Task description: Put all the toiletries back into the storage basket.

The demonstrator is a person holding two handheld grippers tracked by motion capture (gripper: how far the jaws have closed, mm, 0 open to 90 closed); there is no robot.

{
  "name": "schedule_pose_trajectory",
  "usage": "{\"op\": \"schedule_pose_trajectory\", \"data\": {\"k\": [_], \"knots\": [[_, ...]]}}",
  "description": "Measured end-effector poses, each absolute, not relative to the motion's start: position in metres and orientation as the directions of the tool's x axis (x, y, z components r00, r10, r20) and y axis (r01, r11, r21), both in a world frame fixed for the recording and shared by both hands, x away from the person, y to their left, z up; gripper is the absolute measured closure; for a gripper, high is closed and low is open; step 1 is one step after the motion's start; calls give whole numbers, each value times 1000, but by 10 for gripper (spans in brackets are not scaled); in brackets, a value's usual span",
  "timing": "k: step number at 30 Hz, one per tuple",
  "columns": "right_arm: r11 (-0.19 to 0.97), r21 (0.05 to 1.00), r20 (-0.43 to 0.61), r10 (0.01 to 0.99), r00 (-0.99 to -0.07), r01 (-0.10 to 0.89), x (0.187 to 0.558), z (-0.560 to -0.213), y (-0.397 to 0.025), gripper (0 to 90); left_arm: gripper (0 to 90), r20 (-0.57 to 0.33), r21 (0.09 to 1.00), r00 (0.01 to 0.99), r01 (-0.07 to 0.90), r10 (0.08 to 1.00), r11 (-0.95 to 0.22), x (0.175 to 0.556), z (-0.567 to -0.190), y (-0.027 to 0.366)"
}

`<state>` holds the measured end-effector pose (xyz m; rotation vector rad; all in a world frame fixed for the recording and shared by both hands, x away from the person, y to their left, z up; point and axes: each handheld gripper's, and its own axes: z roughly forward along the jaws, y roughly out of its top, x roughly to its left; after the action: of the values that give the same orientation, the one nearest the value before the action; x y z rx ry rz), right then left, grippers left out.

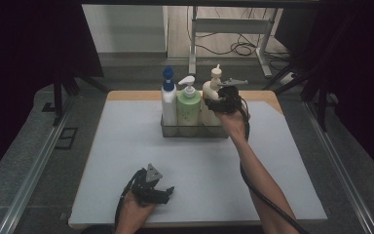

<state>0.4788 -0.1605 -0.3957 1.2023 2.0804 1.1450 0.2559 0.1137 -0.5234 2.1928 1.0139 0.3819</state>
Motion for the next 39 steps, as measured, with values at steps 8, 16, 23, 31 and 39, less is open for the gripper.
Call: {"op": "schedule_pose_trajectory", "data": {"k": [8, 16, 23, 31, 39], "knots": [[272, 830, 8, 868, -497, 487, 477, -405, -160, 394, 131, -19, 689, 653, 557, 757, -463, 256, -523, 114], [273, 818, 15, 869, -494, 506, 477, -417, -160, 393, 131, -18, 688, 653, 557, 757, -465, 256, -523, 114], [269, 816, 23, 869, -494, 511, 476, -418, -162, 389, 131, -17, 687, 653, 558, 757, -466, 256, -523, 114], [265, 823, 29, 865, -502, 503, 476, -420, -163, 376, 131, -16, 687, 653, 557, 757, -466, 256, -523, 114], [258, 818, 47, 861, -507, 514, 477, -419, -165, 293, 132, -15, 687, 653, 557, 757, -466, 255, -523, 114]]}}
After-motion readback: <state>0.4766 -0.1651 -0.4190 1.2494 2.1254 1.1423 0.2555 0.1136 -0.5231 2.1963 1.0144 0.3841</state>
